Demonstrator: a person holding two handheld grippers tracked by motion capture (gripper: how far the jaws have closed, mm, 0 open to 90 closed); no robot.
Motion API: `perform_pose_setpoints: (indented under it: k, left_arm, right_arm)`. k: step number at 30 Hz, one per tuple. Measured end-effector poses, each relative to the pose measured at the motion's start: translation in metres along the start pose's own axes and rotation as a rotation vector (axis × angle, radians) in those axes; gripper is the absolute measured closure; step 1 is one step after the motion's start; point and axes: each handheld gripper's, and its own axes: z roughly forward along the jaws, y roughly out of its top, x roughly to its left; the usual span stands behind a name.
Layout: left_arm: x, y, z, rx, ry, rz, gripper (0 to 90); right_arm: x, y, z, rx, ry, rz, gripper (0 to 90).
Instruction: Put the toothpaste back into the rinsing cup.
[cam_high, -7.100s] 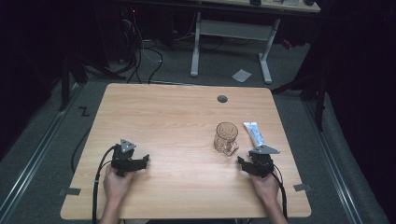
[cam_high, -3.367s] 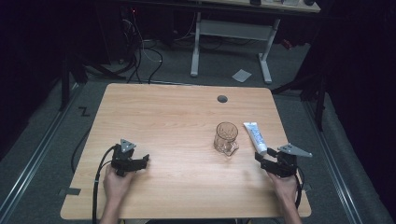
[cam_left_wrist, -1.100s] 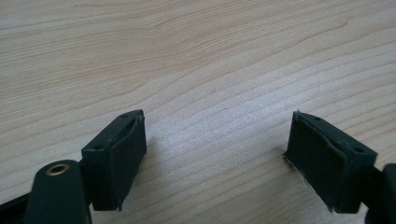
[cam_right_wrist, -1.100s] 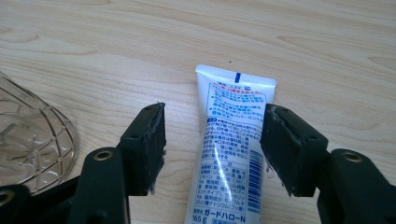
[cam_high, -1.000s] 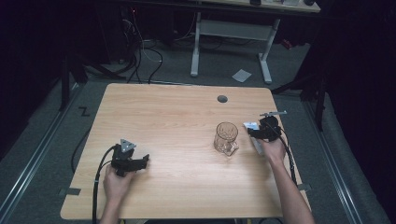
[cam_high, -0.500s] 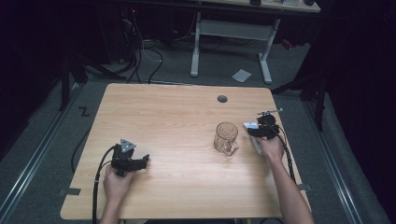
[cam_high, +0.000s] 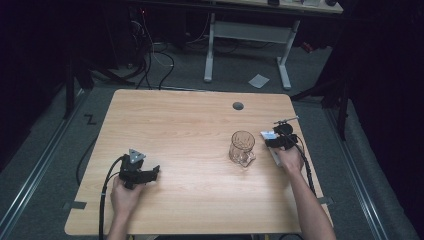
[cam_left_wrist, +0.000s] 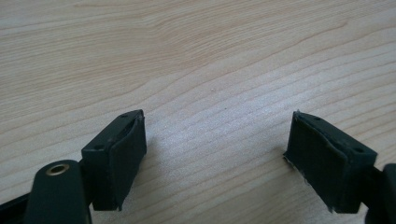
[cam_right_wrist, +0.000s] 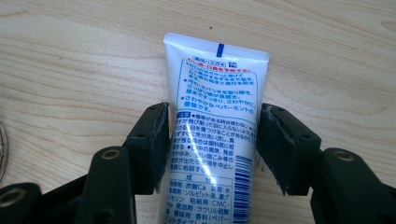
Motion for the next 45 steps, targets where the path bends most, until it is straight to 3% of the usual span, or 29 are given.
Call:
perform_pose_setpoints:
  k: [10, 16, 29, 35, 45]
  left_arm:
    - [0.0, 0.0, 0.0, 0.0, 0.0, 0.0, 20.3]
    - [0.0, 0.0, 0.0, 0.0, 0.0, 0.0, 20.2]
    - [0.0, 0.0, 0.0, 0.0, 0.0, 0.0, 20.2]
    - [0.0, 0.0, 0.0, 0.0, 0.001, 0.0, 20.2]
    - [0.0, 0.0, 0.0, 0.0, 0.001, 0.0, 20.2]
  right_arm:
    - [-0.003, 0.001, 0.004, 0.042, 0.019, 0.024, 44.1]
    - [-0.002, 0.001, 0.004, 0.048, 0.017, 0.009, 45.4]
    - [0.0, 0.002, -0.003, 0.051, 0.031, -0.034, 63.2]
    - [-0.003, 0.002, -0.007, 0.068, 0.075, -0.016, 65.5]
    - [0.001, 0.0, -0.017, 0.049, 0.108, -0.05, 65.6]
